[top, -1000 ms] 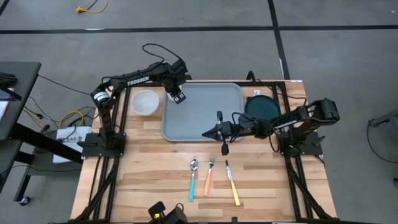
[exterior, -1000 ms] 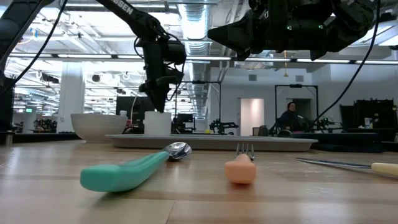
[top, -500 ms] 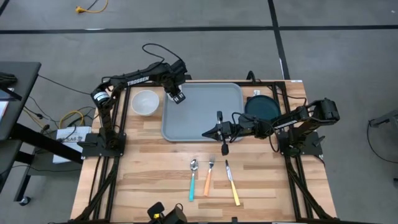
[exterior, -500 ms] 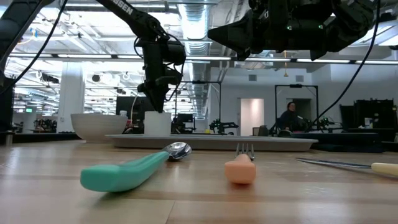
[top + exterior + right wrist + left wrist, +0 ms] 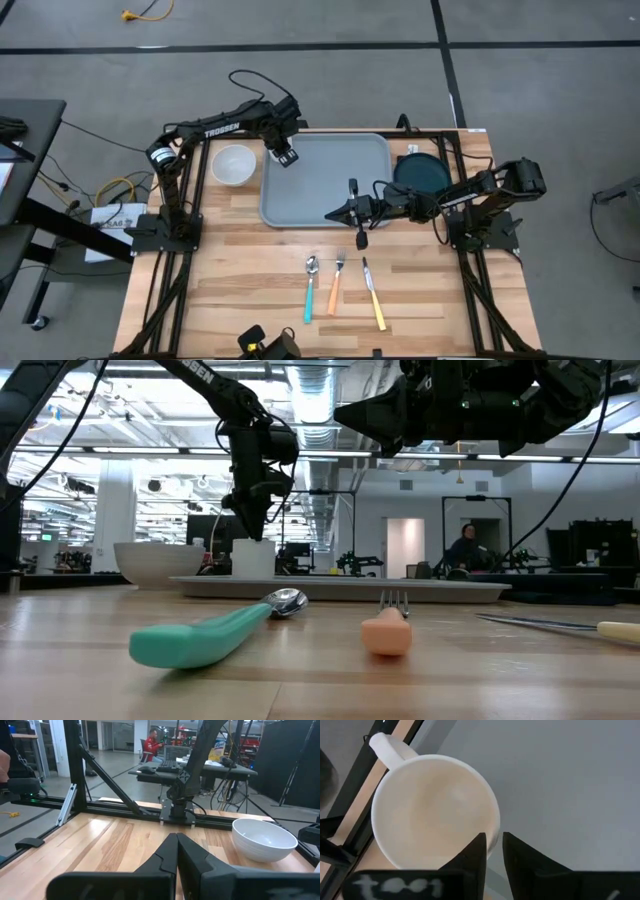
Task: Set up tray
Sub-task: Put the white mug on the top left of the gray serving tray
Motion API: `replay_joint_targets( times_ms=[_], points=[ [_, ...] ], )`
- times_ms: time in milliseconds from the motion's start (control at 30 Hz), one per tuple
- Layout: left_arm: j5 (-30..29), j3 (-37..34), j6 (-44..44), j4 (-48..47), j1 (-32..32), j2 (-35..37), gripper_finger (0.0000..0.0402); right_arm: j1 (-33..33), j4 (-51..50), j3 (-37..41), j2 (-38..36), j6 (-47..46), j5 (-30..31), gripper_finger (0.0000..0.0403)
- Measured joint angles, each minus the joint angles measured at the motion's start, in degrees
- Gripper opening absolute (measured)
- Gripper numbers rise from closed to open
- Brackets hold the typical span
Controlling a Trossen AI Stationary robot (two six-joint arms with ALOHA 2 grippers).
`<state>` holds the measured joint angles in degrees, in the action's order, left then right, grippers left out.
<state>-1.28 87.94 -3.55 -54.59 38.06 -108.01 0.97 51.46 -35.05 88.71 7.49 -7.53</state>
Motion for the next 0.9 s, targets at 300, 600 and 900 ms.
replay_joint_targets(
  times_ms=[300,600,900],
  points=[
    [1.0,0.0,-1.9,-0.1,0.0,0.0,0.0053,0.0,0.0,0.0,0.0,0.0,0.0,0.0],
    [1.1,0.0,-3.5,0.0,0.0,0.0,0.0053,0.0,0.0,0.0,0.0,0.0,0.0,0.0],
    [-7.4,0.0,-5.9,0.0,0.0,0.0,0.0053,0.1,0.0,0.0,0.0,0.0,0.0,0.0]
  ],
)
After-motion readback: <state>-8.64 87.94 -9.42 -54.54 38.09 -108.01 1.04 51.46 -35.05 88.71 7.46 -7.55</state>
